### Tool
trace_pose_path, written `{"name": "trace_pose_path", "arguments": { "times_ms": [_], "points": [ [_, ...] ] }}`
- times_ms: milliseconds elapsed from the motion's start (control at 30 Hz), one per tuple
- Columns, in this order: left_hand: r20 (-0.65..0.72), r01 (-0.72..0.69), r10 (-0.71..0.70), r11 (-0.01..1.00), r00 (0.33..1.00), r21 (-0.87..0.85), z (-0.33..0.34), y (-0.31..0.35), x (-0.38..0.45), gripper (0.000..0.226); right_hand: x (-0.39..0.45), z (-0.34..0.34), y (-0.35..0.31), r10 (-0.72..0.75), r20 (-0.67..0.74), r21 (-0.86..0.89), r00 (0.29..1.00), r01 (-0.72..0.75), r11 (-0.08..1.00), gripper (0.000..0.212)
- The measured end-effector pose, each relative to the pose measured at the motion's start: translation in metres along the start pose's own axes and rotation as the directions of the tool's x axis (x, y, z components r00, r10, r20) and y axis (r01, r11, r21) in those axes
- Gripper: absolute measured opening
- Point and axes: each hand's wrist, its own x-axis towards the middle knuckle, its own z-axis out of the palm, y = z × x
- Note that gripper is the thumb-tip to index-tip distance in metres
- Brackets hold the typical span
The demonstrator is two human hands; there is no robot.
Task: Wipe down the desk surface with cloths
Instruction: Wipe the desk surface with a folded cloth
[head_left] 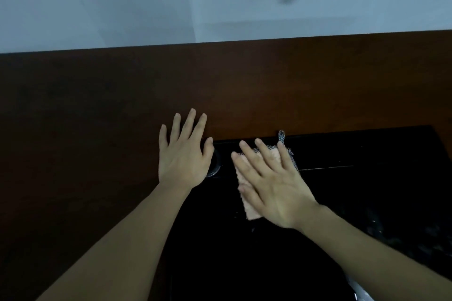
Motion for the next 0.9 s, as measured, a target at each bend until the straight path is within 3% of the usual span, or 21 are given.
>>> {"name": "trace_pose_path", "arguments": {
  "times_ms": [100, 267, 400, 733, 800, 900],
  "points": [
    [0.008, 0.008, -0.008, 1.0, 1.0, -0.01, 0.0, 0.001, -0.001, 0.06, 0.01, -0.007, 0.014, -0.024, -0.004, 0.019, 1.0, 0.024, 1.0, 0.063],
    [-0.003, 0.012, -0.012, 1.0, 1.0, 0.001, 0.001, 0.001, 0.001, 0.06, 0.067, -0.025, 0.04, 0.201, -0.063, 0.03, 0.977, -0.2, 0.979, 0.062],
    [0.005, 0.009, -0.009, 1.0, 1.0, -0.001, 0.005, -0.001, 0.003, 0.06, 0.086, -0.027, 0.037, 0.276, -0.061, 0.027, 0.959, -0.275, 0.961, 0.063],
    [-0.001, -0.015, 0.015, 1.0, 1.0, -0.01, 0.004, -0.003, 0.004, 0.061, 0.004, 0.004, -0.006, 0.057, 0.012, -0.001, 0.998, -0.057, 0.998, 0.065],
    [0.01, -0.016, 0.016, 1.0, 1.0, -0.022, 0.004, -0.002, 0.004, 0.061, 0.02, -0.004, 0.006, 0.079, -0.006, -0.004, 0.997, -0.079, 0.997, 0.066],
    [-0.006, -0.019, 0.019, 0.999, 1.0, -0.03, 0.004, -0.002, 0.005, 0.061, 0.059, -0.02, 0.03, 0.258, -0.063, 0.022, 0.964, -0.257, 0.966, 0.066]
  ]
}}
